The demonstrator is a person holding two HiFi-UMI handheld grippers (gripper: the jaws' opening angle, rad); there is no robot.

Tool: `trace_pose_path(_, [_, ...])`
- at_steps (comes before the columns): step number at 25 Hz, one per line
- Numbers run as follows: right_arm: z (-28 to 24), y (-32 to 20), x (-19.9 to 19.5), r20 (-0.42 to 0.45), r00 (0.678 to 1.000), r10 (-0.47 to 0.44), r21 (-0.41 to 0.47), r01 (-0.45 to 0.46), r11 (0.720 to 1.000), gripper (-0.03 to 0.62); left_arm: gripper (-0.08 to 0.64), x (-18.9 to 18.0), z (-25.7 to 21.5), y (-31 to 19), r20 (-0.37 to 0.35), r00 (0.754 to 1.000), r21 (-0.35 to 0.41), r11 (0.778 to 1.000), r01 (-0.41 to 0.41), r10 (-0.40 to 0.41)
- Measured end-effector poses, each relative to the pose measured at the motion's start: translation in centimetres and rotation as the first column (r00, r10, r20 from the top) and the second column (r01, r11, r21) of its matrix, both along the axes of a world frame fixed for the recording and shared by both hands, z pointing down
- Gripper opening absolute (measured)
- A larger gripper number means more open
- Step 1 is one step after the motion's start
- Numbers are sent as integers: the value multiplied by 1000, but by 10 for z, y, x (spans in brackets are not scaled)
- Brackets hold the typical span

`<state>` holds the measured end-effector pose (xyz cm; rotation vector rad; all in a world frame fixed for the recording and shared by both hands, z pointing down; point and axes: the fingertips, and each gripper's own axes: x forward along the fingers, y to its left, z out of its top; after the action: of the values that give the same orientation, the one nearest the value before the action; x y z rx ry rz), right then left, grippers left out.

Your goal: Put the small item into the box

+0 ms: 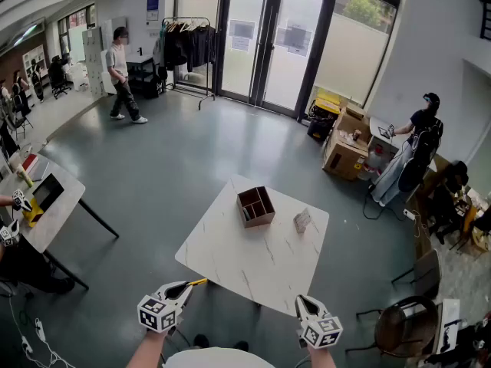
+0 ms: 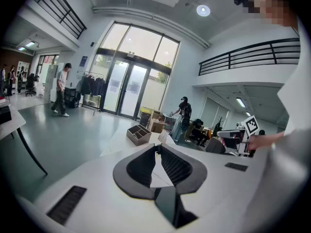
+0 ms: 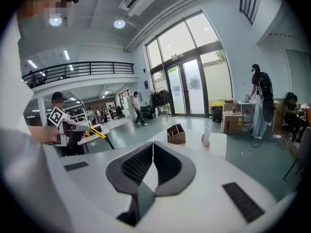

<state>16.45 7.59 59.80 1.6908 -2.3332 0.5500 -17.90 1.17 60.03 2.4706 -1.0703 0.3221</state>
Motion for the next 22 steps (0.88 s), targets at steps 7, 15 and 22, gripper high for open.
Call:
trace_pose_path(7, [1, -2, -1, 1, 1000, -5, 5, 5, 1000, 26, 48, 0, 1, -1, -3, 1000, 3, 1000, 0, 0])
trace_pose_path(15, [-1, -4, 4, 13, 1000, -2, 5, 2, 1000, 26, 48, 2, 0, 1, -4, 1000, 2, 1000, 12, -12])
trace_pose_path(22, [6, 0, 14, 34, 999, 5, -19, -4, 1000, 28, 48, 5, 4, 9, 0, 999, -4, 999, 35, -35])
